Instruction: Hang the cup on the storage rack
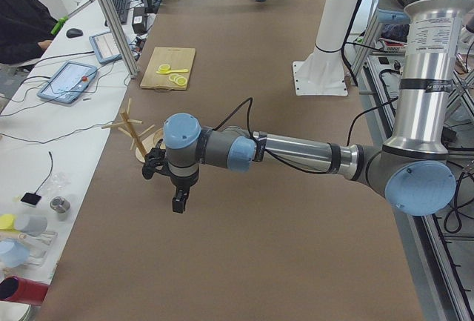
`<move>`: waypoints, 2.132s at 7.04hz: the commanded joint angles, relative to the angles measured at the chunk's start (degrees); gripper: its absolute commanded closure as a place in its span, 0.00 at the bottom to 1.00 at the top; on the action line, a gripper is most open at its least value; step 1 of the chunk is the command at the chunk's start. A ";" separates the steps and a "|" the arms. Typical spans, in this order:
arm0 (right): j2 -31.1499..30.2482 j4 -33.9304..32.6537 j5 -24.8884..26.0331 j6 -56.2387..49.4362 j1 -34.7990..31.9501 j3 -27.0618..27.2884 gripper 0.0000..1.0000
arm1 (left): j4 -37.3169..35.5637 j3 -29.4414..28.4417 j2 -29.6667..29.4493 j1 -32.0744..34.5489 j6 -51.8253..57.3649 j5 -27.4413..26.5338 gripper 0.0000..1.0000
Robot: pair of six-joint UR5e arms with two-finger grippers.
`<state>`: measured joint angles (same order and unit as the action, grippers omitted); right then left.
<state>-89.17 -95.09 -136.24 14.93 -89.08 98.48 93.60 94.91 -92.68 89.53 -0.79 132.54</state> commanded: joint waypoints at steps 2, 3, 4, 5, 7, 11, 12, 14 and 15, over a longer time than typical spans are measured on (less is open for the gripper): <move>0.14 0.00 -0.08 0.01 0.04 0.14 0.00 | 0.00 0.28 0.22 0.03 0.00 0.09 0.02; 0.14 0.08 0.09 0.01 0.31 0.14 0.00 | 0.00 0.28 0.22 0.12 0.00 0.00 0.02; 0.14 0.08 1.75 -0.08 0.57 0.40 0.00 | 0.00 0.28 0.22 0.12 0.00 -0.26 0.02; 0.05 1.04 1.85 -0.08 0.57 0.23 0.00 | 0.00 0.37 0.22 0.12 0.00 -0.26 0.02; 0.05 1.23 1.85 0.01 0.92 0.05 0.00 | 0.00 0.28 0.22 0.03 0.00 -0.26 0.02; 0.05 1.31 1.68 -0.17 1.10 0.14 0.00 | 0.00 0.19 0.22 0.03 -0.09 -0.35 0.02; 0.05 1.23 1.33 -0.69 1.19 0.31 0.00 | 0.00 0.19 0.14 0.03 -0.09 -0.35 0.02; -2.39 1.40 1.32 -6.18 1.10 0.75 0.00 | 0.00 0.28 -0.04 -0.06 -0.35 -0.35 0.02; -5.89 1.40 1.50 -11.45 1.10 2.84 0.00 | -0.09 0.28 -0.21 -0.06 -0.35 -0.26 0.02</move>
<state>-91.71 -93.73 -134.88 9.17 -87.97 99.60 93.59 95.18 -92.72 89.49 -1.08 132.21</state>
